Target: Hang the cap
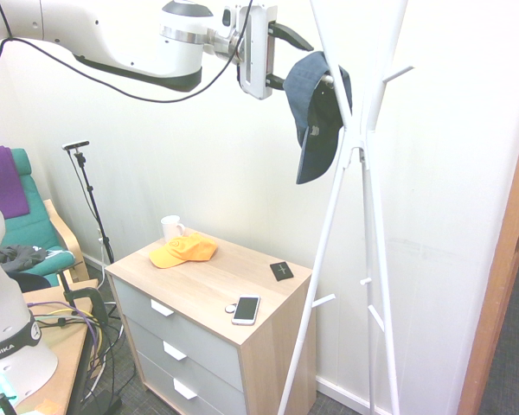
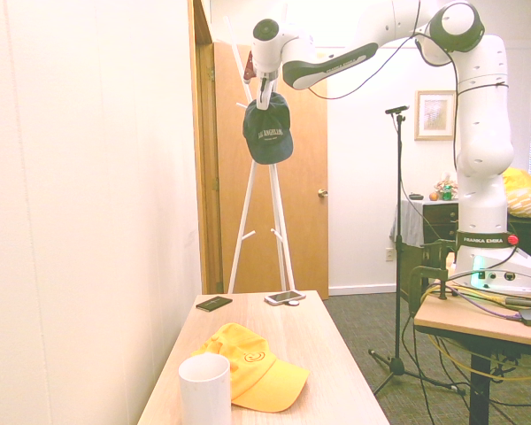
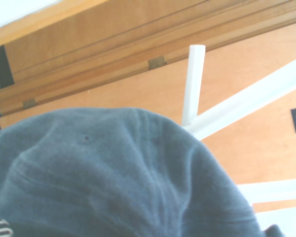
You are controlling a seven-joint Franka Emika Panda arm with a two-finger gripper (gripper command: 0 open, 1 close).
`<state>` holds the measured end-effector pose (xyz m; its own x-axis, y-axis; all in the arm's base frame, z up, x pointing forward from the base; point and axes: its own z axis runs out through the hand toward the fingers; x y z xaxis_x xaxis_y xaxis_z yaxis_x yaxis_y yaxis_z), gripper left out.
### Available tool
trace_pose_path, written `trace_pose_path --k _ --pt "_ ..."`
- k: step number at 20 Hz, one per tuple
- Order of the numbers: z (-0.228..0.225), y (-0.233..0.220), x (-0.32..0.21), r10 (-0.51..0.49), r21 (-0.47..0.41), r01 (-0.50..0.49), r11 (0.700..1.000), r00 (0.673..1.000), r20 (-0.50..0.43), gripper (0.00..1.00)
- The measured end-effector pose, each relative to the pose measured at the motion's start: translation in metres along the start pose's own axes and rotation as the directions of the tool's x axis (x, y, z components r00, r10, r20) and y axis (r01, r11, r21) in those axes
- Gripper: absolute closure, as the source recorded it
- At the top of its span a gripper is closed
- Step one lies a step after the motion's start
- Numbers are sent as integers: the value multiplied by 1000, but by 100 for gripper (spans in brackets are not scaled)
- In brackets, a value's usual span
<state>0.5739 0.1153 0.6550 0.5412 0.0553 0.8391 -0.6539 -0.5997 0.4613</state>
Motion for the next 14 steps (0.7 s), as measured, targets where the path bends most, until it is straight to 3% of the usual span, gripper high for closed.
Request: trace_pose_path --k 2,7,14 --pt "-12 -2 -3 13 28 -14 1000 999 37 0" --pt "-48 -13 -10 72 184 -121 975 965 251 0" --pt "-87 -10 6 29 385 -286 877 833 552 0"
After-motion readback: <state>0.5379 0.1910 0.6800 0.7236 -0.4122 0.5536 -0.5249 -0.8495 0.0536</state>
